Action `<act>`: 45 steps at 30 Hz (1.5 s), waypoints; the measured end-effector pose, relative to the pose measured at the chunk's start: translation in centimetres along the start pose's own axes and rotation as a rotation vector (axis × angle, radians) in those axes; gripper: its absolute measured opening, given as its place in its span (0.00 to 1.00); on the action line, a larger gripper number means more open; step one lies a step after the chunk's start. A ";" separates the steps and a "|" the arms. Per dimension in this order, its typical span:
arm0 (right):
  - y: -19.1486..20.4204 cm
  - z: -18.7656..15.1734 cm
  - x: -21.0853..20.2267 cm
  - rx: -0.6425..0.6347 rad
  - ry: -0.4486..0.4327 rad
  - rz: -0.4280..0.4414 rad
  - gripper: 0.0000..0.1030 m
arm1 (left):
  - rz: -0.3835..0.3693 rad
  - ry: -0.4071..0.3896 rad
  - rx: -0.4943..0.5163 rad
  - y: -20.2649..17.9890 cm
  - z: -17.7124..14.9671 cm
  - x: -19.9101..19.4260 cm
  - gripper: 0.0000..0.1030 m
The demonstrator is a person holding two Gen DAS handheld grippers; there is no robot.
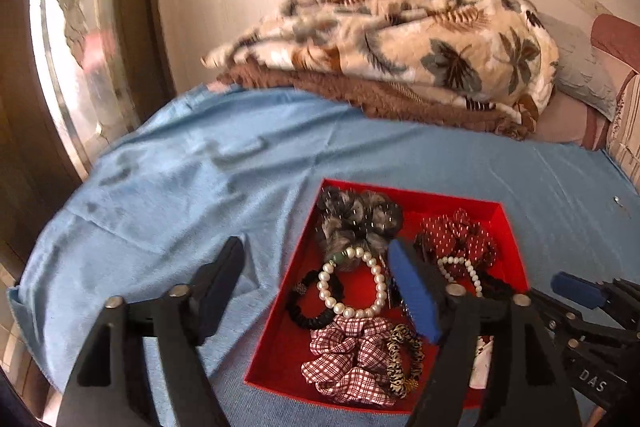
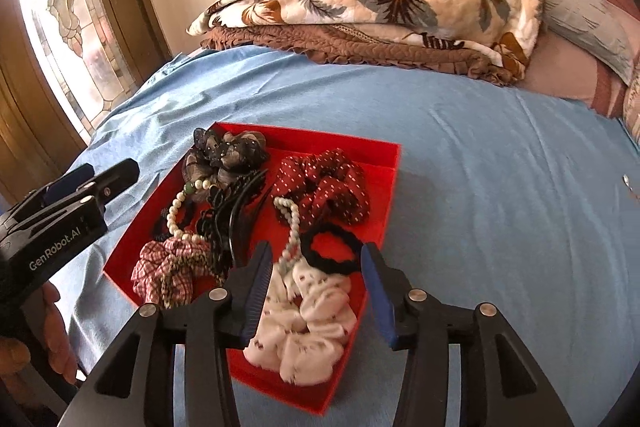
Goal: Organize jewelry
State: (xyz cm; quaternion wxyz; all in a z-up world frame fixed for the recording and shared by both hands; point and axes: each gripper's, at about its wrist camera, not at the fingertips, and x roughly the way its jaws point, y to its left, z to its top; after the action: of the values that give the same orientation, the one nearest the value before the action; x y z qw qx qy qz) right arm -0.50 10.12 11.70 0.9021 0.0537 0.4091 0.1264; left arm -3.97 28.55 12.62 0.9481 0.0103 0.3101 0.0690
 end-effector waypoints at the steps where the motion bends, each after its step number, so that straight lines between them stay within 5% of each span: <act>1: -0.2 -0.3 -0.4 0.003 -0.004 -0.002 0.49 | 0.032 -0.044 0.003 -0.3 -0.1 -0.8 0.83; 5: -0.8 -1.2 -2.3 0.008 -0.033 -0.014 0.52 | 0.151 -0.211 0.004 -1.1 -0.4 -4.0 0.99; 11: -1.8 -2.7 -5.4 0.016 -0.084 -0.037 0.54 | 0.215 -0.290 -0.024 -1.9 -1.6 -8.2 1.00; 16: -2.4 -4.0 -7.4 0.018 -0.112 -0.039 0.59 | 0.212 -0.248 0.028 -3.9 -4.1 -11.2 1.00; 27: -4.3 -7.2 -11.0 0.004 -0.186 -0.112 0.70 | 0.013 -0.087 0.025 -7.0 -7.0 -15.5 1.00; 45: -5.6 -9.3 -12.8 -0.010 -0.244 -0.154 0.77 | -0.017 0.023 0.010 -8.3 -8.2 -16.4 1.00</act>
State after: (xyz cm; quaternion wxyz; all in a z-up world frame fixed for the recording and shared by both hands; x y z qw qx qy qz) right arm -14.61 1.22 13.76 0.9524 0.0324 0.2988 0.0514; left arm -20.84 17.91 15.13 0.9450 0.0116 0.3213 0.0595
